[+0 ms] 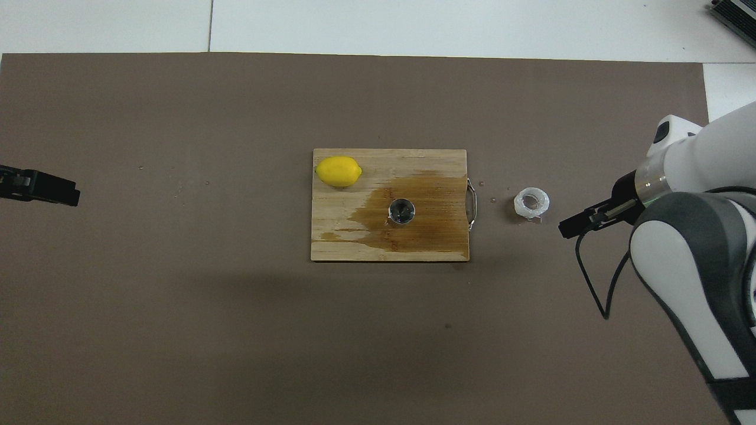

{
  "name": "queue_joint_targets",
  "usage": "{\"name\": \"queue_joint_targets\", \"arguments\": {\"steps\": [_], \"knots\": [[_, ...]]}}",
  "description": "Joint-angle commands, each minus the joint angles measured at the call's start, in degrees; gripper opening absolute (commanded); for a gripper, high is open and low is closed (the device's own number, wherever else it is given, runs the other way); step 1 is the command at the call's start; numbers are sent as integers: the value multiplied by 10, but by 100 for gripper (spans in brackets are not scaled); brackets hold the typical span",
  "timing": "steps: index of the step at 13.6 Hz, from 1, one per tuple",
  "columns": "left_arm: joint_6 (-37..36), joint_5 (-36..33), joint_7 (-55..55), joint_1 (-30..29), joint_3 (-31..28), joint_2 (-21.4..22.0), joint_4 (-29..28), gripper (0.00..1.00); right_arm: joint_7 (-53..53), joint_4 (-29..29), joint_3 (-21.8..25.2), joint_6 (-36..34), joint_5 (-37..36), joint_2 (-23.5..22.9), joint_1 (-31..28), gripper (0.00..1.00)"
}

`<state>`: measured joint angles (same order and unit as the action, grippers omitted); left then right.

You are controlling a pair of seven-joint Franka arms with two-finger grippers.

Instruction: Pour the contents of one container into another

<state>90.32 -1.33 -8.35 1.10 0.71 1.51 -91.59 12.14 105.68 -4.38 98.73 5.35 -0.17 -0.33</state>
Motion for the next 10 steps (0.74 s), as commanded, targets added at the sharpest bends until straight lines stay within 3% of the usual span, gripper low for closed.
{"name": "queue_joint_targets", "arguments": {"steps": [1, 7, 10], "knots": [[-6, -1, -2, -7, 4, 6, -3, 100, -134, -70, -1, -70, -15, -15, -6, 100], [-6, -1, -2, -7, 4, 6, -3, 100, -169, -84, 7, -56, -16, 16, -16, 100], [-6, -1, -2, -7, 4, 6, -3, 100, -168, -86, 12, -89, -9, 20, -22, 100]]}}
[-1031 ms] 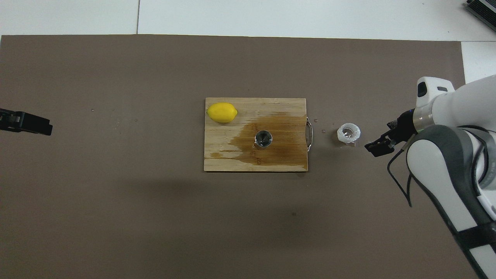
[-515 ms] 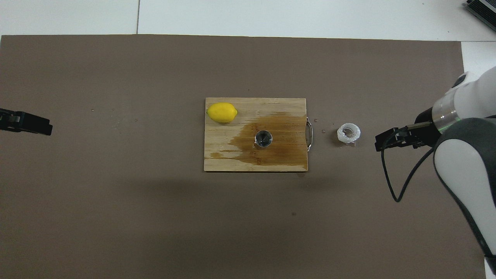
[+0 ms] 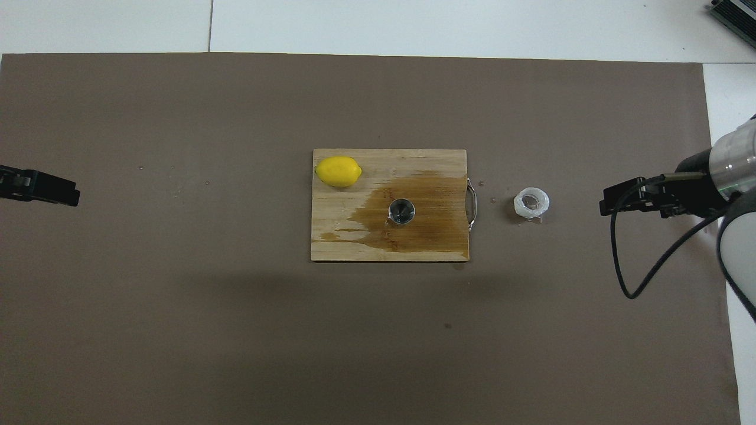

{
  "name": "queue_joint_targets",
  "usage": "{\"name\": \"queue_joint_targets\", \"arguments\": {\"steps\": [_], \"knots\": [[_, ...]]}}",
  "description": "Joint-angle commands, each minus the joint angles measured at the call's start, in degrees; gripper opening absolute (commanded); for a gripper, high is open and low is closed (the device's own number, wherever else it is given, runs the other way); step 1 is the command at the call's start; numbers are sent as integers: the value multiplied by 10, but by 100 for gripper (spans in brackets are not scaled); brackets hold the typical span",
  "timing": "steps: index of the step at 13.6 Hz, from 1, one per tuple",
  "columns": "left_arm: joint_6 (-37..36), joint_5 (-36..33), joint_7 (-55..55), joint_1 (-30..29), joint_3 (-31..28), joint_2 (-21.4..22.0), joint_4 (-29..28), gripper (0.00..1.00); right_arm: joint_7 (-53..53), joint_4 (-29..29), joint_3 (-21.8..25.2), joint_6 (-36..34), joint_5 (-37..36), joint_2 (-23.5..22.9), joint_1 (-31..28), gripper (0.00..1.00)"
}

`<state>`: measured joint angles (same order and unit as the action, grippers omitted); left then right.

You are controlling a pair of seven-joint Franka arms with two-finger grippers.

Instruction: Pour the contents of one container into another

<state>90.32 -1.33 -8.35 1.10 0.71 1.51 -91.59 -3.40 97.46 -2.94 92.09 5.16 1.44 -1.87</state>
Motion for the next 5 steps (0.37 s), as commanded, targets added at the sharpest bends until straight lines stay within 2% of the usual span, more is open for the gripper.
{"name": "queue_joint_targets", "arguments": {"steps": [1, 5], "knots": [[-6, -1, -2, -7, 4, 6, -3, 100, -12, -5, -2, -24, -5, 5, -8, 100], [-6, -1, -2, -7, 4, 6, -3, 100, -6, -6, -3, -22, -42, 7, -2, 100]]}}
